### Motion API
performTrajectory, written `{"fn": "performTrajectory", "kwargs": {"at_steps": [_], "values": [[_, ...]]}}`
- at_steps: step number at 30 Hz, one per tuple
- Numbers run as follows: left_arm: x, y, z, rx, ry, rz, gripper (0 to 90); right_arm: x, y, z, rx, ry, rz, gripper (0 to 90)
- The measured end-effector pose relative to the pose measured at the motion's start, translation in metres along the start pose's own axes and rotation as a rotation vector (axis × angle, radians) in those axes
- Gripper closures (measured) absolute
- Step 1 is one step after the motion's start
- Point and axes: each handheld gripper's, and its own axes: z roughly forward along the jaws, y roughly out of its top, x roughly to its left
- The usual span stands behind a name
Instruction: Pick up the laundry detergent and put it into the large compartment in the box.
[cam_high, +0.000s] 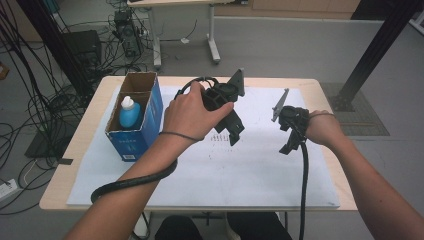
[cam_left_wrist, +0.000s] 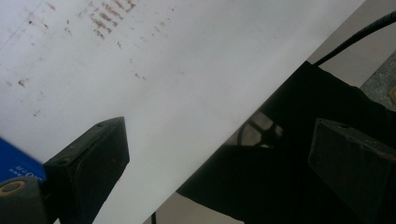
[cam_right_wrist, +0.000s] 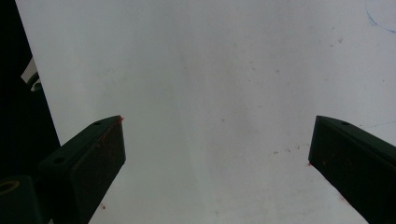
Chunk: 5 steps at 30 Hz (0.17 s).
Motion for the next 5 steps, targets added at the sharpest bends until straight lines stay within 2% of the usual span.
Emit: {"fn": "performTrajectory", "kwargs": {"at_steps": [5], "values": [[-0.0011,0.0016,0.0027,0.000,0.000,0.004,5.4,0.0014,-0.0011,-0.0011,-0.002,-0.001,-0.001,3.9]]}}
